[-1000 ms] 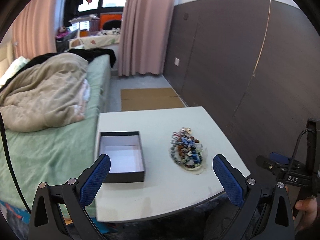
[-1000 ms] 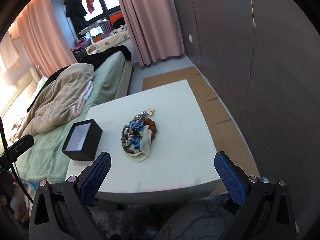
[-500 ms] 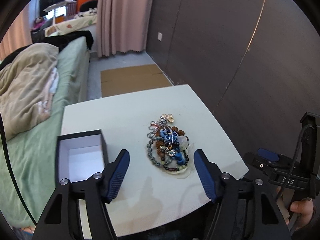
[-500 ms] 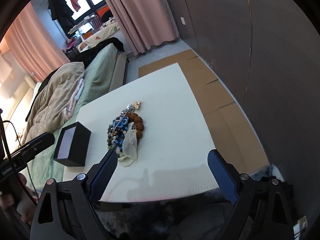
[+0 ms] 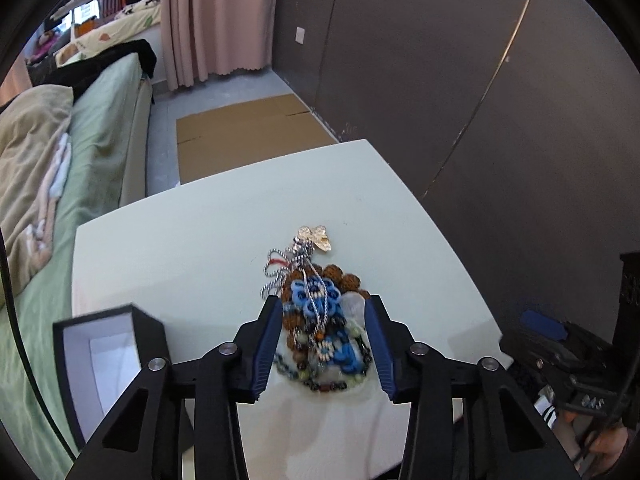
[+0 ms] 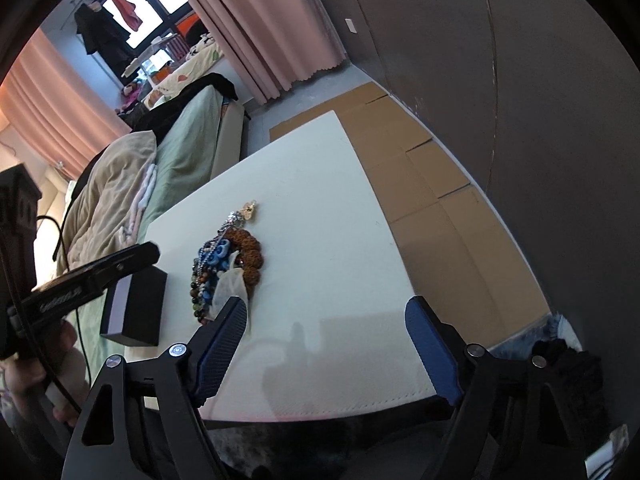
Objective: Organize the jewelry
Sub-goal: 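Close the left tool on the silver chains in the jewelry pile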
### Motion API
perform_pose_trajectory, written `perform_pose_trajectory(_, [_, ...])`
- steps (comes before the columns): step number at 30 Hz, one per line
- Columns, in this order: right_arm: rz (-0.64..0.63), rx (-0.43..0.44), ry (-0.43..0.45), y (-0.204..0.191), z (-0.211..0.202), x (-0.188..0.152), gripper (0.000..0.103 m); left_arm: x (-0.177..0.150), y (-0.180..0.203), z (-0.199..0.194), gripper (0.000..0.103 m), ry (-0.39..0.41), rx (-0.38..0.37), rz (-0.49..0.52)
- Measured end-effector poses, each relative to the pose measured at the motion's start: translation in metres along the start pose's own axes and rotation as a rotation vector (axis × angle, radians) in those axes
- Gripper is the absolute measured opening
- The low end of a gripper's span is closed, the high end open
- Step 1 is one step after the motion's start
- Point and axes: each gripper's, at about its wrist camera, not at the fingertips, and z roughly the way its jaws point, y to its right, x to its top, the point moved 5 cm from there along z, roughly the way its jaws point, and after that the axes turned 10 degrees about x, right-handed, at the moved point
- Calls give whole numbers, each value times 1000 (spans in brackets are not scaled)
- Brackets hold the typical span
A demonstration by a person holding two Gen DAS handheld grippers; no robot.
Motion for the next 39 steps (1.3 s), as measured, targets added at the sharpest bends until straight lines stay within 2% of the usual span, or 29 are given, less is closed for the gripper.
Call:
perform_pose_trajectory(5, [17, 10, -12, 5, 7, 0, 83, 13, 1, 20, 41, -35, 13, 24])
perform_pose_trajectory(14, [36, 13, -31, 9, 14, 3, 82, 29, 13, 56, 40, -117, -6, 56])
perform_pose_trajectory(22, [110, 43, -77, 13, 32, 1, 77, 28, 2, 94, 40, -191, -3, -4])
perform_pose_trajectory(25, [141, 51, -86, 13, 37, 0, 77, 28, -3, 105, 21, -215, 2, -27])
perform_pose_trajectory(26, [151, 50, -91, 13, 39, 0, 77, 28, -5, 106, 18, -218, 0, -34])
perform_pose_trajectory(29, [168, 57, -101, 9, 42, 1, 77, 27, -10, 100, 15, -203, -13, -53])
perform_pose_trajectory(31, [172, 61, -109, 5, 47, 1, 77, 28, -13, 90, 4, -179, -25, -54])
perform_pose_trajectory(39, [143, 89, -138, -20, 61, 7, 77, 31, -28, 41, 4, -84, -60, -84])
